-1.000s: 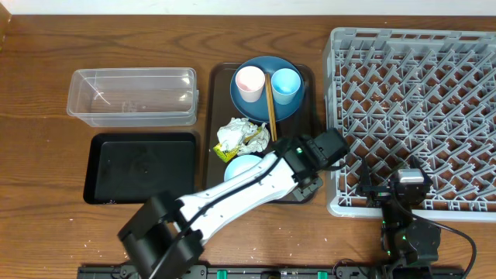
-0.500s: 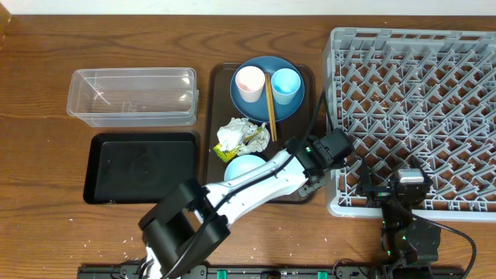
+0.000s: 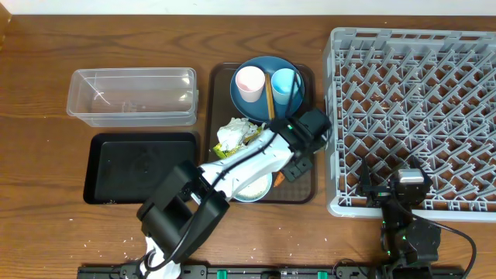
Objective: Sort waste into correct bins and load items into the dishwasher rack
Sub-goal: 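Lower the left gripper and grasp the orange carrot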
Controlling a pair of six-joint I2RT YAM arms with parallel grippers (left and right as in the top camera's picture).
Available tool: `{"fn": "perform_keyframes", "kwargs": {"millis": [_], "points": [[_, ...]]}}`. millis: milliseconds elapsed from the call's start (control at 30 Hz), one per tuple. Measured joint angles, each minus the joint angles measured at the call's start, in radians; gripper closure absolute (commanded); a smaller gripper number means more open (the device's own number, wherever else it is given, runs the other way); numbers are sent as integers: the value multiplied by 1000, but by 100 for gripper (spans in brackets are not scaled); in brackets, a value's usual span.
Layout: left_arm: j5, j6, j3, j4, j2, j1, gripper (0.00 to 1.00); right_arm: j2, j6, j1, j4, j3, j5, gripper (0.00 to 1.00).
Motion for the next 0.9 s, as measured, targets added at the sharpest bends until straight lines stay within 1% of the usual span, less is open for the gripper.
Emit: {"fn": "perform_keyframes", "kwargs": {"millis": [267,433,633,900], "points": [[82,-4,0,2,0,10,51,0,0,0,0,0,0,1],[89,-21,-20,42,0,10,50,0,0,0,0,0,0,1],[89,-47,-84,98,0,10,50,0,0,0,0,0,0,1],[89,-73,-96,131,0,10,50,0,0,0,0,0,0,1]]}}
